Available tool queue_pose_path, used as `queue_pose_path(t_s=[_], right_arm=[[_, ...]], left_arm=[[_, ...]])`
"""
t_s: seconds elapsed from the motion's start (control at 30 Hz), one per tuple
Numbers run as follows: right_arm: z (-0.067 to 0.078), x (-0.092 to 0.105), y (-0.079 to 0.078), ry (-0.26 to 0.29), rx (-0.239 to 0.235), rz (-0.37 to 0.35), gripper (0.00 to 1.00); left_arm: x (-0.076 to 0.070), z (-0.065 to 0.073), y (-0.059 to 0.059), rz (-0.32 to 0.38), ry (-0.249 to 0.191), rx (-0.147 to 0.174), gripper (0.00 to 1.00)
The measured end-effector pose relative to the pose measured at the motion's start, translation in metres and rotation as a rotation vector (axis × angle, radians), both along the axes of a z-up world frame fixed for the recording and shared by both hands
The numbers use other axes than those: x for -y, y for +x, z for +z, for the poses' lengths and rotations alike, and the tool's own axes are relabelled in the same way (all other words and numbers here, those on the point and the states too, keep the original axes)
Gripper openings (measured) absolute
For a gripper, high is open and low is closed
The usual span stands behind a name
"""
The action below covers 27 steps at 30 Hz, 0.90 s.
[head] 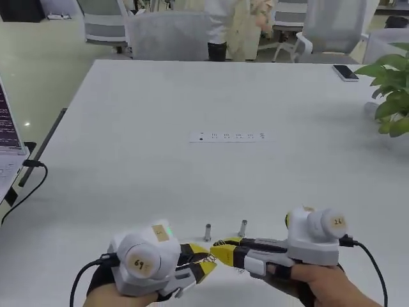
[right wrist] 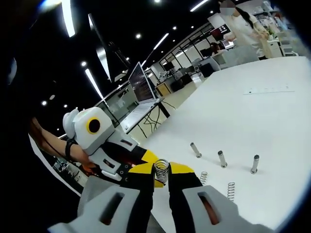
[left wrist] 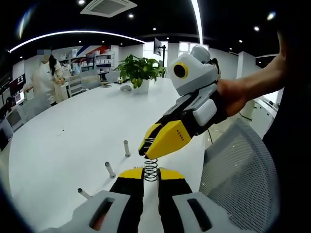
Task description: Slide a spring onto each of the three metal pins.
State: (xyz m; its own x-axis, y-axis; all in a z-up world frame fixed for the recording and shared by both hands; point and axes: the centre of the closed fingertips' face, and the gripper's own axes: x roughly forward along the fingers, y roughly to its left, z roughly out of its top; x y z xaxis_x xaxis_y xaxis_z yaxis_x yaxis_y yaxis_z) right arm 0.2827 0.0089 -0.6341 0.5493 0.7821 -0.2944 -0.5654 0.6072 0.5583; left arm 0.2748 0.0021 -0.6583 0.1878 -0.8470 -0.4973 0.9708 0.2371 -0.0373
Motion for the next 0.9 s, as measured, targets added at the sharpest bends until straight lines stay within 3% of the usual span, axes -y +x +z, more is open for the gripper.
queue_pose_path(t_s=[0.57, 0.77, 0.9], right_arm=[[0.010, 0.006, 0.001, -0.068, 0.042, 0.020, 0.08], [0.012, 0.006, -0.001, -0.129, 0.052, 0.081, 0.09], [0.015, 0.008, -0.005, -0.218, 0.082, 0.170, 0.09]], left_arm=[[0.013, 0.007, 0.003, -0.010, -0.037, 0.003, 0.02], [0.016, 0.009, 0.001, -0.029, -0.049, 0.008, 0.02], [0.018, 0.013, -0.001, -0.043, -0.063, 0.008, 0.02]])
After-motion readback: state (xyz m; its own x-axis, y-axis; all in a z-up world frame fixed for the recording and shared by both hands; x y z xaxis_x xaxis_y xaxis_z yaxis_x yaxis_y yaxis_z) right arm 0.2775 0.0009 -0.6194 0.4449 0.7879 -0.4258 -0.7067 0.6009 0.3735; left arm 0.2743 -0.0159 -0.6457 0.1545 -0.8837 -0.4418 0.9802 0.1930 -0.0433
